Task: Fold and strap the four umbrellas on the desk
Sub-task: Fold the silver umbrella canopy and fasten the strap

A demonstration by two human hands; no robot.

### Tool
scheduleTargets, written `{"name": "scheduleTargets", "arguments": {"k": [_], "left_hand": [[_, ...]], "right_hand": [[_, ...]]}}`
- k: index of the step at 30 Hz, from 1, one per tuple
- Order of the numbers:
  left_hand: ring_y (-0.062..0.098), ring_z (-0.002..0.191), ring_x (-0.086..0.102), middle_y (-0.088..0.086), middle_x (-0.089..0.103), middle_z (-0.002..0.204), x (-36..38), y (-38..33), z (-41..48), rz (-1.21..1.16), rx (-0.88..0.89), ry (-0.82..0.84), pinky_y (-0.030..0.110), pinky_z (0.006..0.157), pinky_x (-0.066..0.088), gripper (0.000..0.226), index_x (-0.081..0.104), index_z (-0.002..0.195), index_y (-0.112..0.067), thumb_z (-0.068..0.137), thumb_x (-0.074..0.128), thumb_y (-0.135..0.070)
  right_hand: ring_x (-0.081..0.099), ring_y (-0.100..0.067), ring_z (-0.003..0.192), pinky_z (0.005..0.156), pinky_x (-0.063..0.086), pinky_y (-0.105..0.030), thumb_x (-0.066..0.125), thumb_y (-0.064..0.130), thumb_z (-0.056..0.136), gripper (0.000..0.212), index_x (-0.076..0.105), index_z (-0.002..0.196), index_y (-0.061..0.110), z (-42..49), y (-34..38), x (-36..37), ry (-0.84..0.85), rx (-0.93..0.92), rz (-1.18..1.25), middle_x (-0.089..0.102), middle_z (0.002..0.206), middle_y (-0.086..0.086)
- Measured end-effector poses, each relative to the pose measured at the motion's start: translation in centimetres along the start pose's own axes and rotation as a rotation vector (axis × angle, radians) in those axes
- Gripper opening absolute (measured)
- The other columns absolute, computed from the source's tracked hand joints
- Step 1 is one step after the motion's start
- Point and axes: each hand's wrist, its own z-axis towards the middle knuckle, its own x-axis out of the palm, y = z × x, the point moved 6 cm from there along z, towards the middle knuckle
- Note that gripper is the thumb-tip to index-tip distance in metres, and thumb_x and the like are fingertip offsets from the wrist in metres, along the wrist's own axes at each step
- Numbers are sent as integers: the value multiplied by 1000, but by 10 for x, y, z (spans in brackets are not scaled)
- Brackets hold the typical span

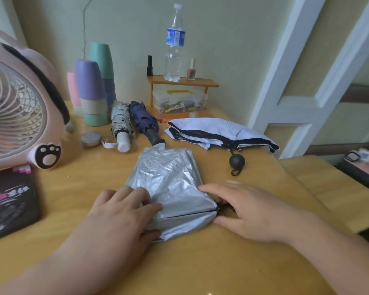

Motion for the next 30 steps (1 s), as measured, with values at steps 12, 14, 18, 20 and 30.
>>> {"name": "scheduleTargets", "arguments": {"k": [12,14,18,20,30], "left_hand": [[19,71,52,-8,42,73,-88,7,44,236,-84,30,33,57,37,52,28,70,-28,84,53,-70],[18,70,49,-8,45,73,-116,7,61,319,-91,57,32,60,37,49,35,75,-27,86,53,-71],[5,60,51,-8,57,69,-153,9,89,153,-112,143,26,51,40,42,56,78,-24,78,70,-64],[6,62,56,-8,62,68,-166,9,100,100,-98,204,23,51,41,42,62,77,-23,74,74,-63],[5,75,73,-13,76,80,-159,-10,96,-309,-32,615,27,74,58,21,73,89,-25,73,85,-32]], "right_hand": [[45,-12,57,59,39,-29,83,27,83,18,67,88,24,6,32,-90,-147,-15,403,58,65,-12],[50,-16,57,59,43,-32,84,25,82,18,67,89,22,7,36,-116,-125,-9,421,64,69,-17],[62,-3,60,58,46,-17,79,36,81,12,72,86,29,1,47,-178,-167,14,201,72,73,8],[67,2,71,62,48,-13,74,50,75,22,72,87,31,-9,59,-211,-307,-10,143,73,83,13],[62,-8,76,69,52,-31,68,70,78,45,61,91,28,23,114,-161,14,-125,-62,65,85,9]]}}
